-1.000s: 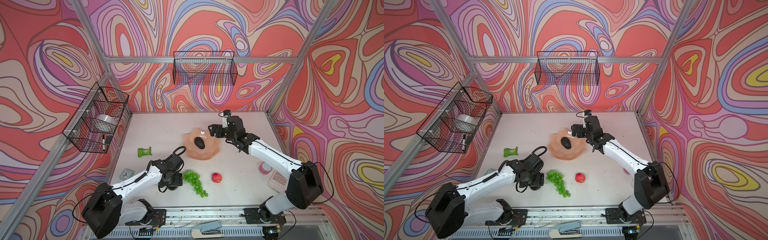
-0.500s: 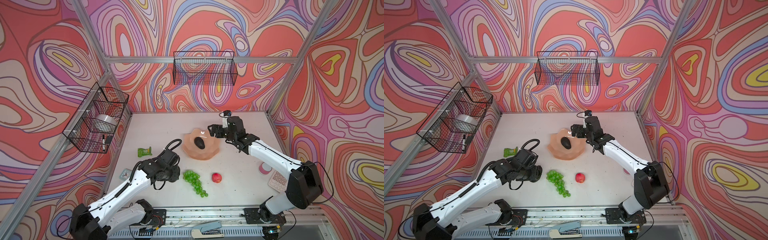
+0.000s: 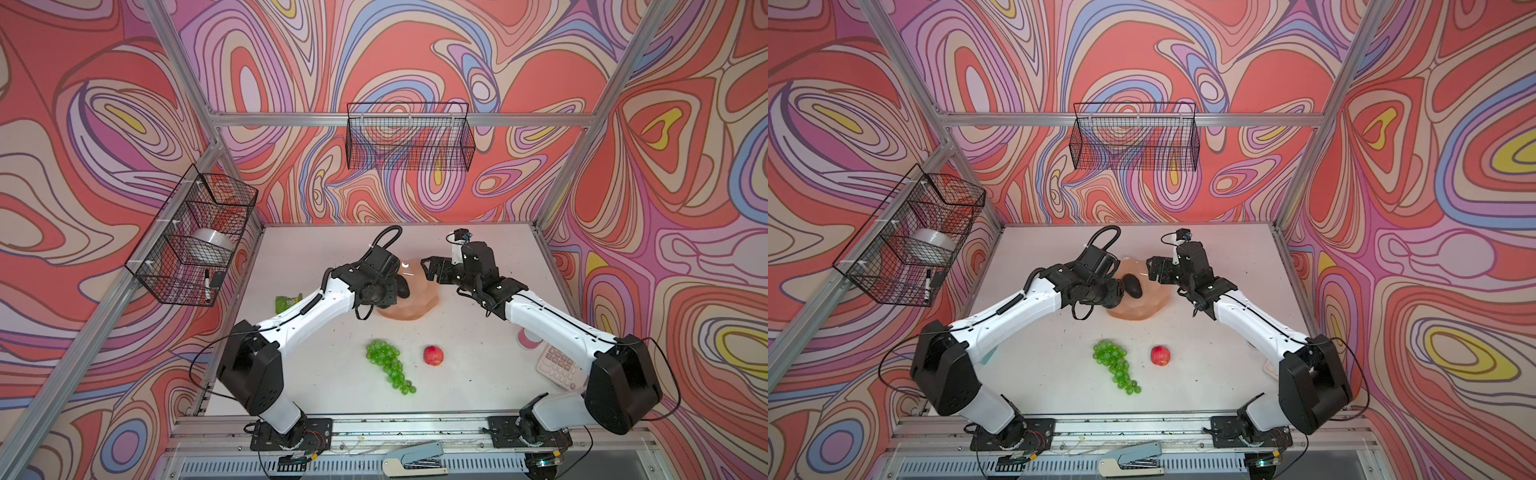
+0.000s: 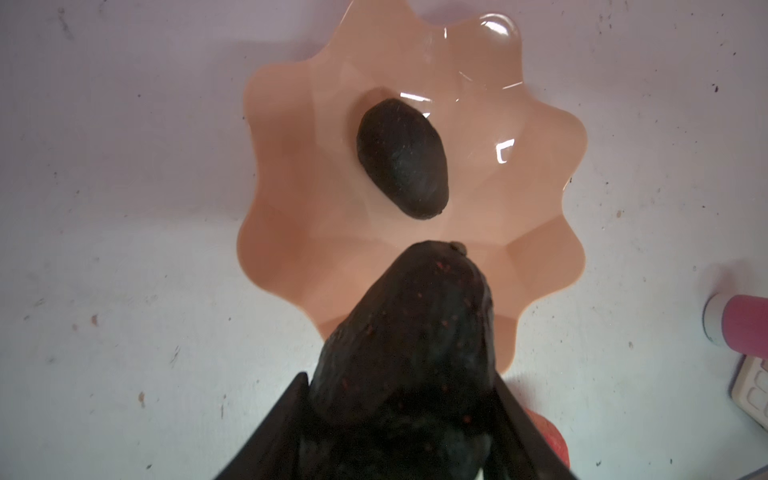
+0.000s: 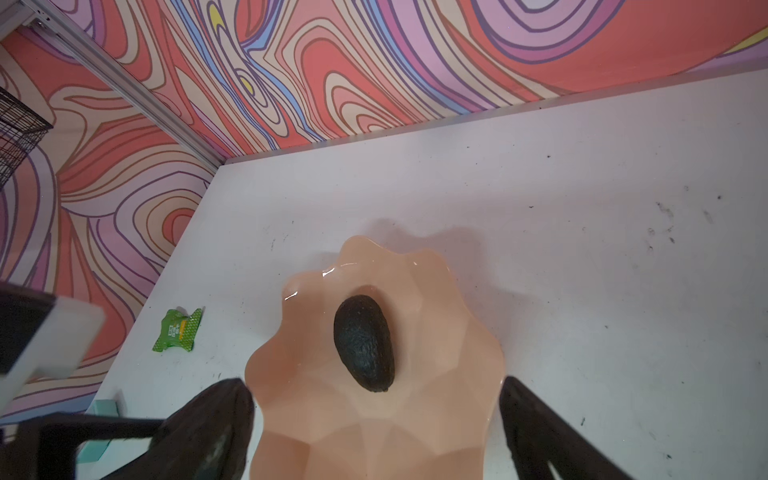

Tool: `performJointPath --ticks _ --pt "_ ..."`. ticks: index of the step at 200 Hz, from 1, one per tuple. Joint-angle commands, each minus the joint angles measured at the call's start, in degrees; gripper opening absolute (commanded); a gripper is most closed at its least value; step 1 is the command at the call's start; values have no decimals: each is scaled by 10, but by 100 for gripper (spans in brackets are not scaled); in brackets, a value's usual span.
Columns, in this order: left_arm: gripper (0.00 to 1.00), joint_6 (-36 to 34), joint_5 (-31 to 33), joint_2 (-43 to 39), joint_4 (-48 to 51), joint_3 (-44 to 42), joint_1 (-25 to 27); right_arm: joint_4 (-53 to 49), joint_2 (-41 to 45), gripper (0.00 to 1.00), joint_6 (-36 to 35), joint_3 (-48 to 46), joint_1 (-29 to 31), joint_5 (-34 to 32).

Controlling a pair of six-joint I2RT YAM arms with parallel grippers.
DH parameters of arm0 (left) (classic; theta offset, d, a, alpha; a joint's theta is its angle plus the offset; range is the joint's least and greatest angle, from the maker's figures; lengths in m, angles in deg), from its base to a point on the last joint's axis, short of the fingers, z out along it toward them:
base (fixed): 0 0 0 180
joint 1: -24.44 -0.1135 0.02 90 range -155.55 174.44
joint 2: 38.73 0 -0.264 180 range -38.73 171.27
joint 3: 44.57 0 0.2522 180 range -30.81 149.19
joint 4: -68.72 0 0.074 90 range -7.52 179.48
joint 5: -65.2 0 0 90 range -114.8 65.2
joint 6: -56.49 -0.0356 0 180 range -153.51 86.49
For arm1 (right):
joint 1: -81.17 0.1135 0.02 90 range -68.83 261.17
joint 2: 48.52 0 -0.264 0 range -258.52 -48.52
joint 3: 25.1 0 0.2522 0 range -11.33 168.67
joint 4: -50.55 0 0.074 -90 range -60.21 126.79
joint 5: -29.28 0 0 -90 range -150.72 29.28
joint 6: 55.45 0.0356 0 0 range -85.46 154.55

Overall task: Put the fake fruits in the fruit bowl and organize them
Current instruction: 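Lower the held avocado into the bowl beside the first and open the left gripper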

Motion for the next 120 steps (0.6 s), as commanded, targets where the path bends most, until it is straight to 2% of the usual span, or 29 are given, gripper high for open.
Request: performJointPath --ticks 1,27,56,120 --pt "48 14 -8 36 -30 18 -7 -7 33 98 12 -17 -2 0" --pt "46 61 20 70 -51 15 -13 -21 60 98 21 -41 -3 3" --pt "45 113 15 86 -108 -16 -16 -30 81 98 30 -66 -2 5" --pt "46 146 24 138 -116 -3 -16 -52 115 98 36 -95 -2 -6"
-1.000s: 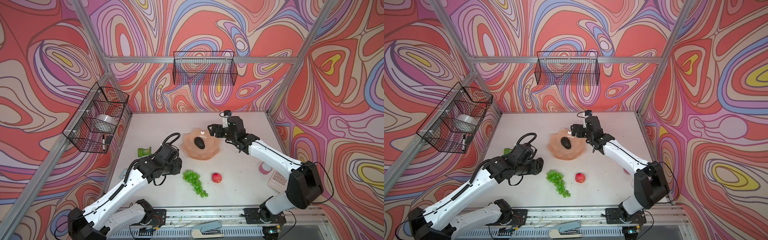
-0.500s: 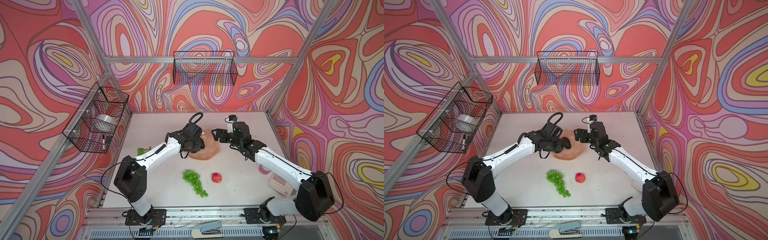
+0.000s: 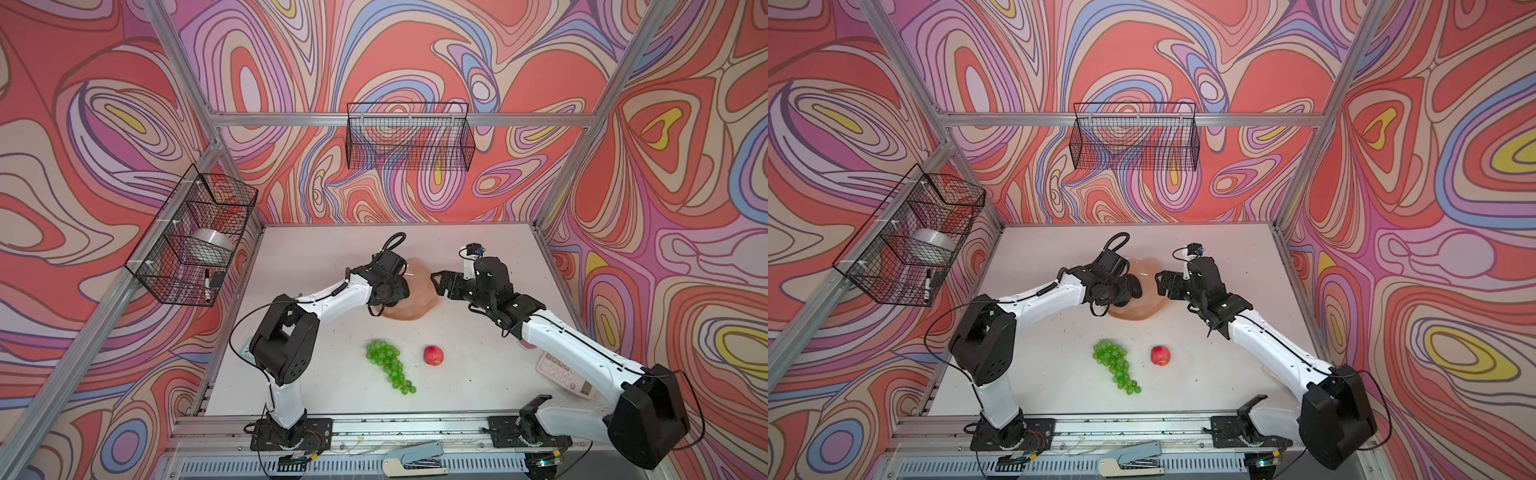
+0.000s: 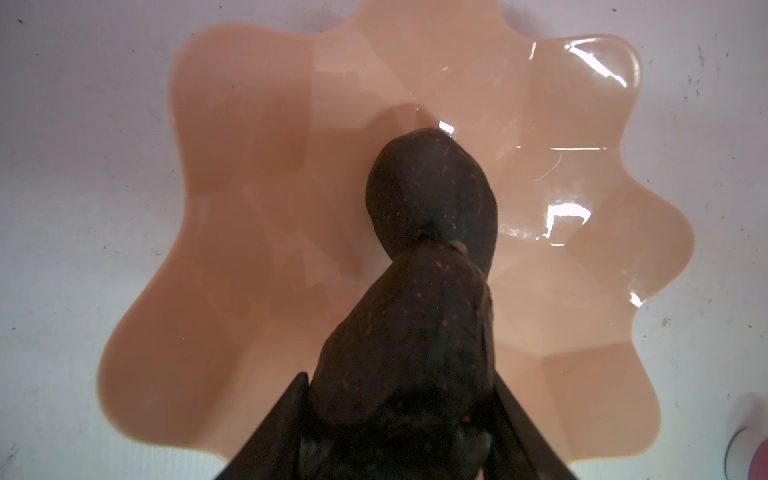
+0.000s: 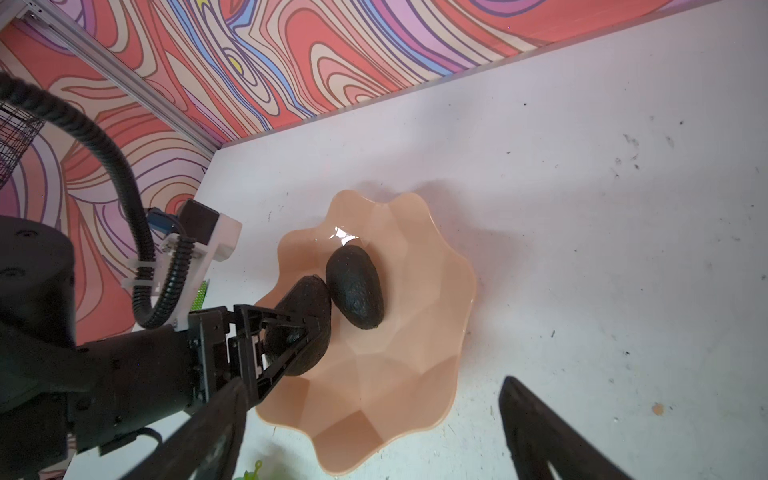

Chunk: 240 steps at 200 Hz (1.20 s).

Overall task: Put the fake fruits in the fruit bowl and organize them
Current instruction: 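Lower the held avocado into the bowl beside the first and open the left gripper, then grasp the red apple with the right gripper while the left gripper withdraws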

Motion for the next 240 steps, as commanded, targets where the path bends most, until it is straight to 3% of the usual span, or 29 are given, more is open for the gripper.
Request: performJointPath --ticks 1,37,86,156,198,240 --pt "46 33 18 19 -4 7 -1 -14 19 98 6 -10 -2 -8" --pt "46 56 18 20 -24 -16 -1 -16 21 98 8 -11 -2 -8" --pt "67 62 4 17 -44 -22 -1 -28 13 97 4 -8 -2 -10" --pt "75 65 -10 -13 -51 -11 -1 -101 14 95 -23 -12 -2 -25" --pt "82 54 35 -85 -56 -33 -1 -160 26 91 -26 -31 8 16" --pt "87 26 107 -191 -81 -83 -6 -222 27 89 13 -51 95 -8"
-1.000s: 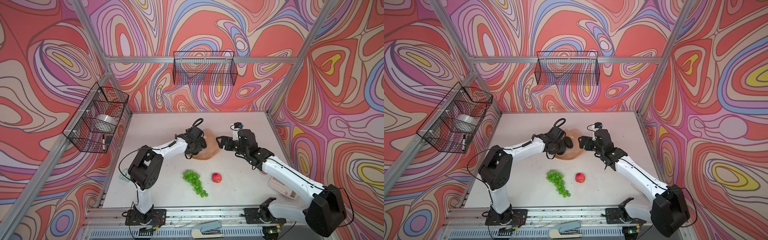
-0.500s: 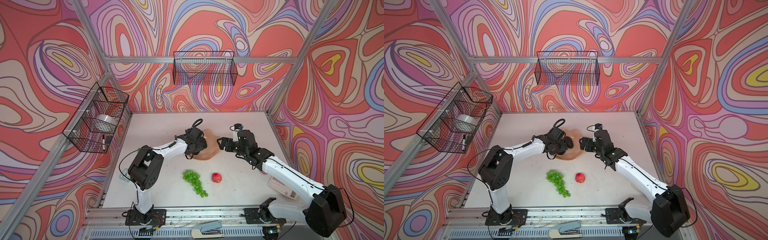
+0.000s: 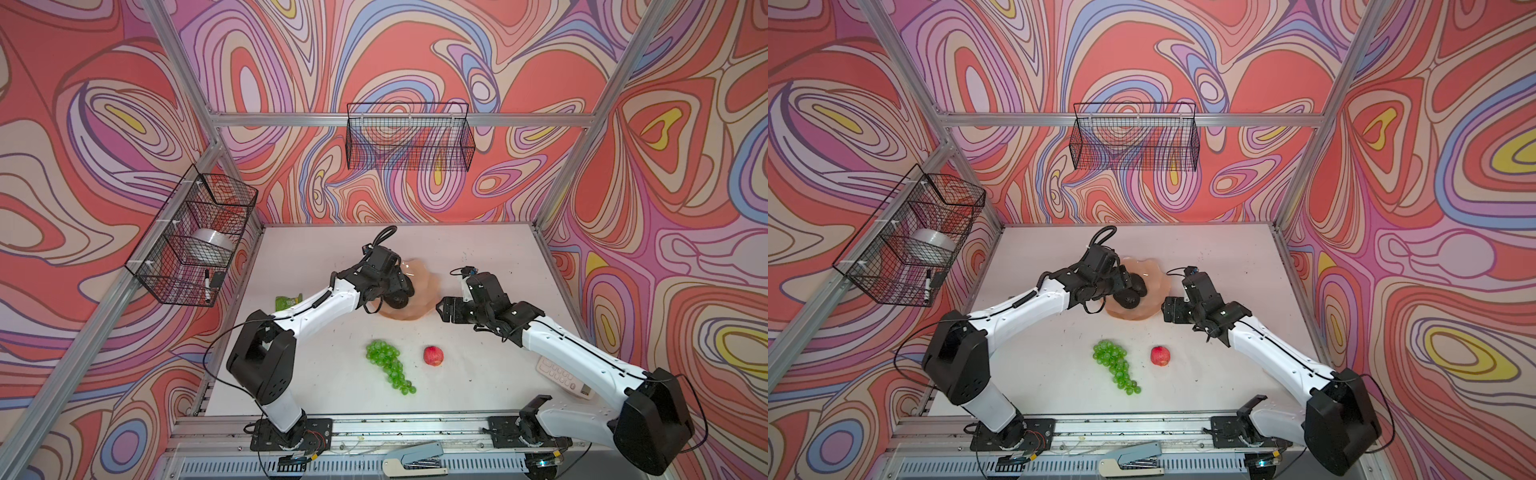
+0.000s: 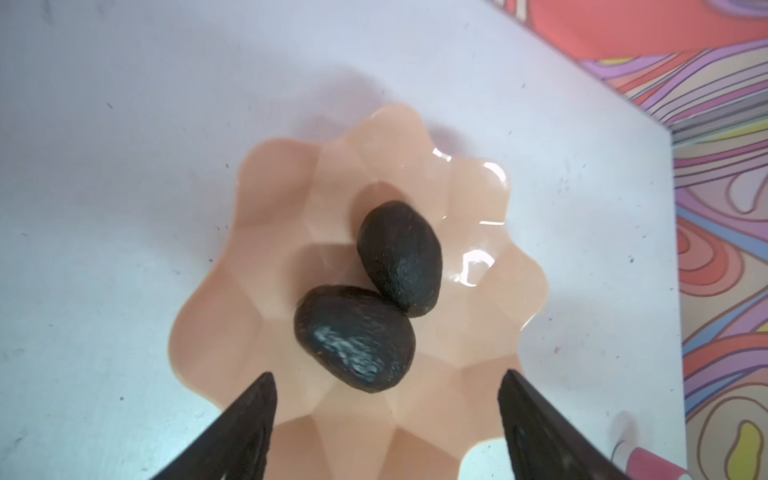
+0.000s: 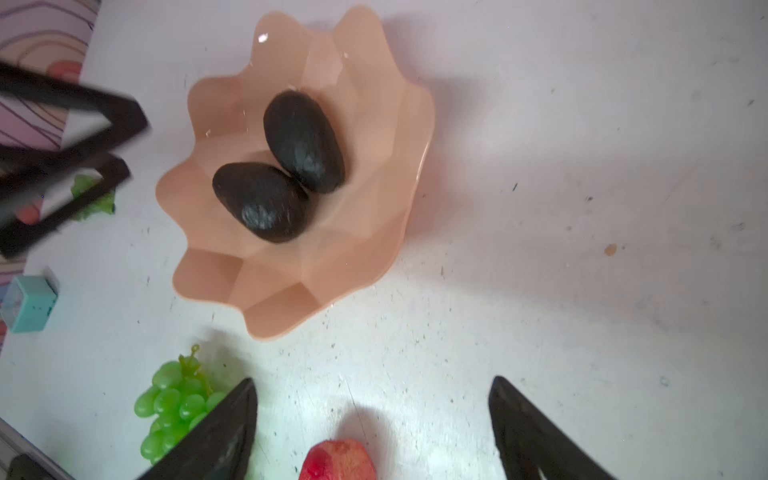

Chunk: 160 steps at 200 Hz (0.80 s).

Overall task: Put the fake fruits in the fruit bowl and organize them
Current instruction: 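Grasp the red apple with the right gripper while the left gripper withdraws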

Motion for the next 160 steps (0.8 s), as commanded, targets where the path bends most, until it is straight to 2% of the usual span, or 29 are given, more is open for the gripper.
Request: performJointPath --ticks 1,62,106,136,160 --pt "87 -16 66 -62 -22 -35 -6 -50 11 89 28 -16 47 -7" --pt "95 -83 204 -270 -79 -177 -24 -36 -46 87 106 -37 157 -39" --pt "97 -84 228 -369 -62 -248 -51 -16 -111 81 143 -44 198 -49" --pt "98 -77 233 -394 -51 -272 -61 -17 -134 76 149 -43 202 -75" --pt "98 -73 226 -397 -51 -282 -65 -21 -146 67 146 -33 202 -88"
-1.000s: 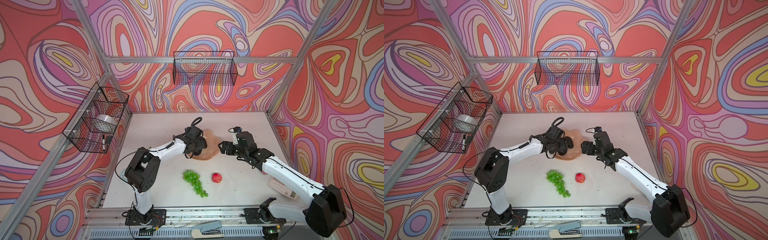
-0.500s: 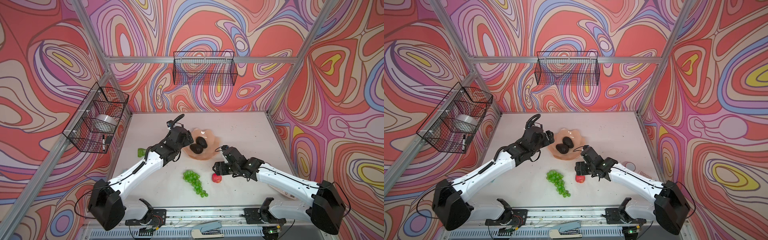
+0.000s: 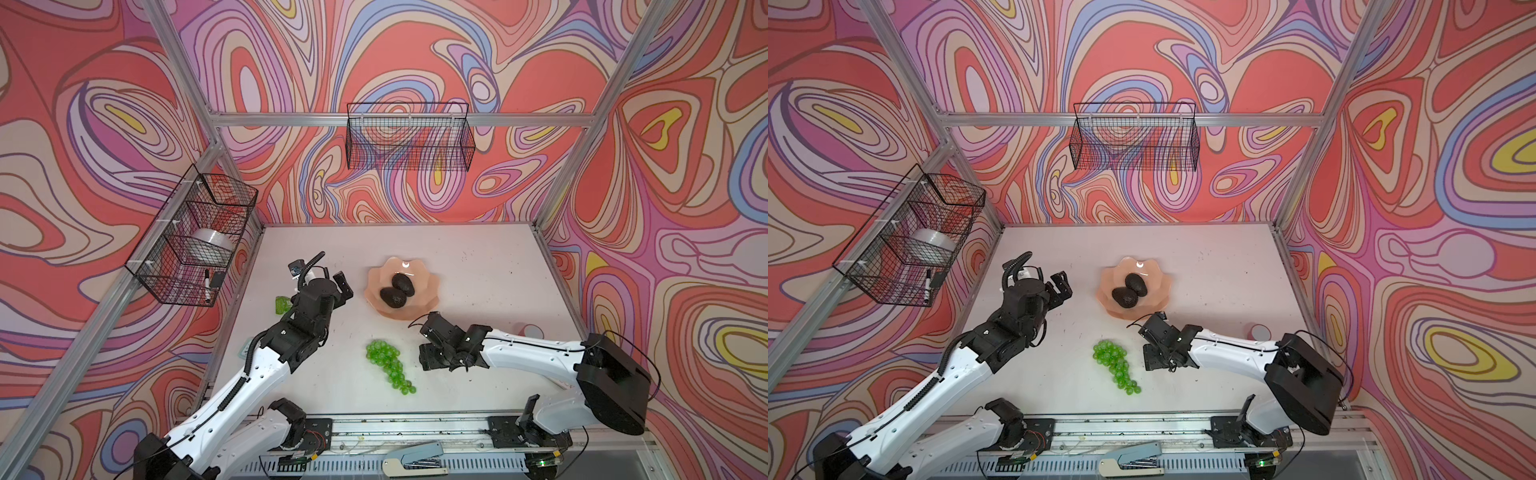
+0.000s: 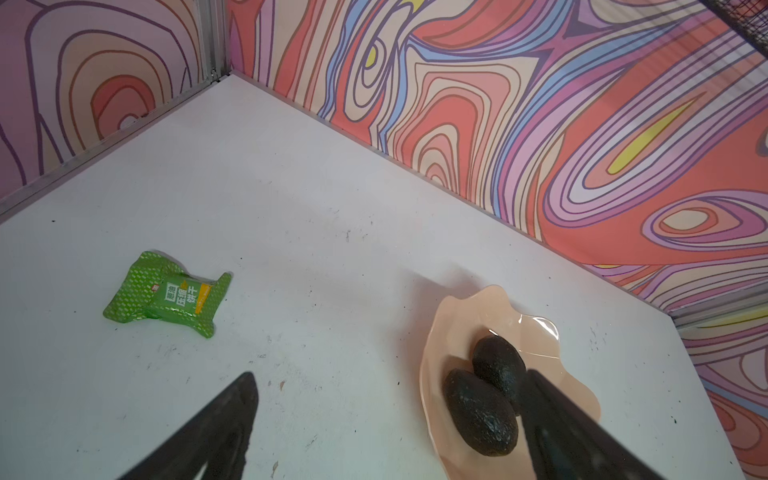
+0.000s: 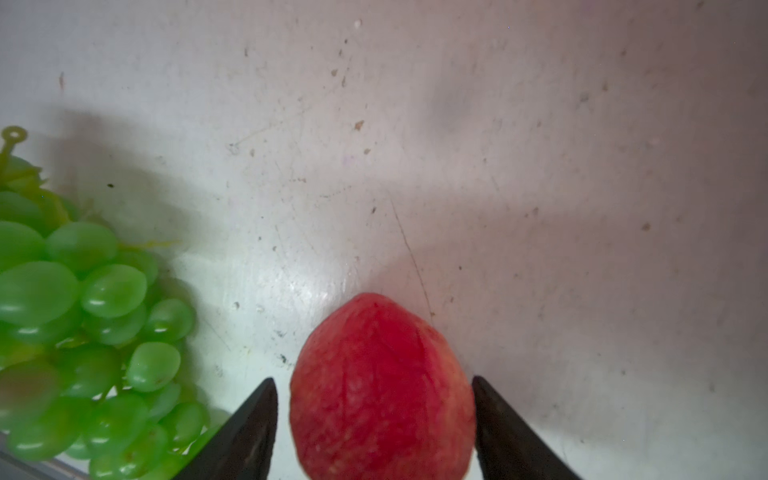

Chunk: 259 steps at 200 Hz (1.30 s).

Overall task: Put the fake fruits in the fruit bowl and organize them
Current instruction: 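Grasp the red apple with the right gripper while the left gripper withdraws, then carry the red apple into the bowl with the right gripper and release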

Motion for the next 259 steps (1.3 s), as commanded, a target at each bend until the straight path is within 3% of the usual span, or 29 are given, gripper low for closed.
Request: performJointPath --ticks 1,47,85,104,136,181,259 --pt "98 6 12 -5 8 -11 -6 2 -13 67 7 7 3 -32" --pt "99 -1 10 0 25 -11 -12 -48 25 50 -7 42 2 -60" --pt "99 2 13 -9 32 -19 -15 -105 70 48 -60 129 -4 -125" --pt "99 3 18 -18 38 -23 -16 -84 57 48 -110 180 -28 -134" --pt "99 2 19 -37 49 -25 -19 -2 -24 48 -187 284 -94 -74" --pt "100 14 23 -81 99 -31 -20 13 -193 48 -276 455 -115 -41" --pt "100 33 47 -153 147 -59 -19 16 -388 47 -310 593 -126 -6"
